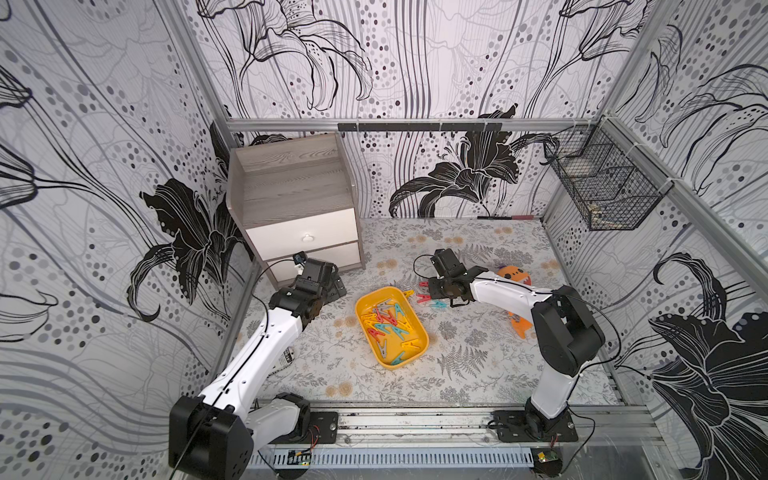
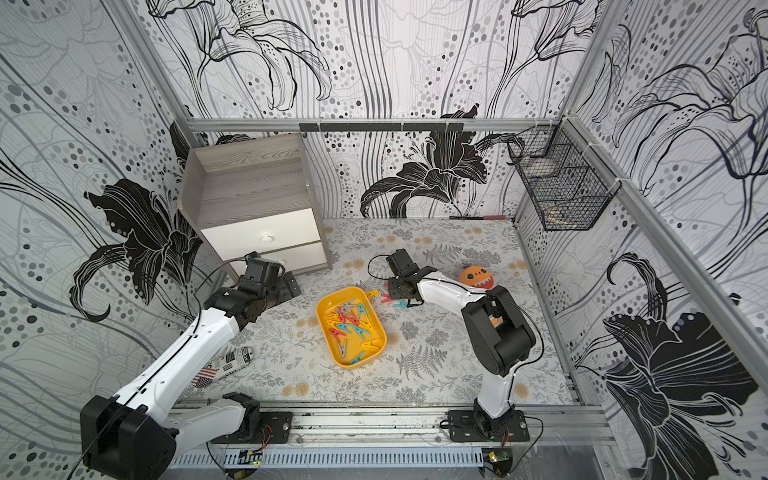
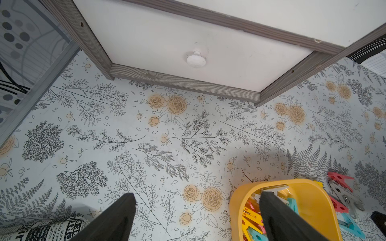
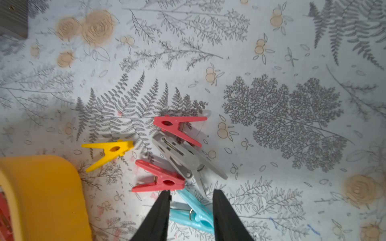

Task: Put the clothespins into the storage box
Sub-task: Pick up the clothespin from the center of the board.

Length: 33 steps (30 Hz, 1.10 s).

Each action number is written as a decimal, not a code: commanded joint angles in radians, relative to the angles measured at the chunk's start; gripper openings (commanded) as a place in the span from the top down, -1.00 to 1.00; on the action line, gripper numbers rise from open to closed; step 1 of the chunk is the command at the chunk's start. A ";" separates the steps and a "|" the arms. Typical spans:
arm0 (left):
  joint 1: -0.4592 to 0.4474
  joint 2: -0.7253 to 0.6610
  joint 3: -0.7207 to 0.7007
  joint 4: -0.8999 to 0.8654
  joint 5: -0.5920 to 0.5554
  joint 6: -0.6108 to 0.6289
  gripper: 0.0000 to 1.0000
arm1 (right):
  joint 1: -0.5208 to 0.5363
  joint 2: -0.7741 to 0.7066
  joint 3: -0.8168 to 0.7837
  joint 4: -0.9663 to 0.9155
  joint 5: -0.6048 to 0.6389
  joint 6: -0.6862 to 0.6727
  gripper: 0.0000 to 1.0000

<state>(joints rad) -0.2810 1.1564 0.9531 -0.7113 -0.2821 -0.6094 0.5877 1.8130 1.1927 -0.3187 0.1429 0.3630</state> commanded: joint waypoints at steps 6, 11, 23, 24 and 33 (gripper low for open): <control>-0.006 0.004 0.026 0.017 -0.023 -0.002 -0.95 | -0.003 0.087 0.010 -0.067 -0.044 -0.061 0.27; -0.006 0.001 0.036 0.006 -0.029 0.002 -0.95 | -0.004 0.109 0.008 -0.058 -0.038 -0.058 0.28; -0.006 0.006 0.041 0.006 -0.028 0.005 -0.95 | -0.005 0.034 -0.070 -0.060 -0.057 -0.067 0.73; -0.006 0.006 0.041 0.007 -0.028 0.005 -0.95 | -0.005 0.018 -0.079 -0.062 -0.061 -0.068 0.76; -0.007 0.002 0.016 0.024 -0.004 0.002 -0.95 | 0.000 -0.177 -0.070 -0.095 -0.125 -0.063 0.84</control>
<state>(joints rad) -0.2810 1.1572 0.9672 -0.7124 -0.2943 -0.6086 0.5850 1.7237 1.1011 -0.3935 0.0662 0.2974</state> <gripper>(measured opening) 0.974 0.090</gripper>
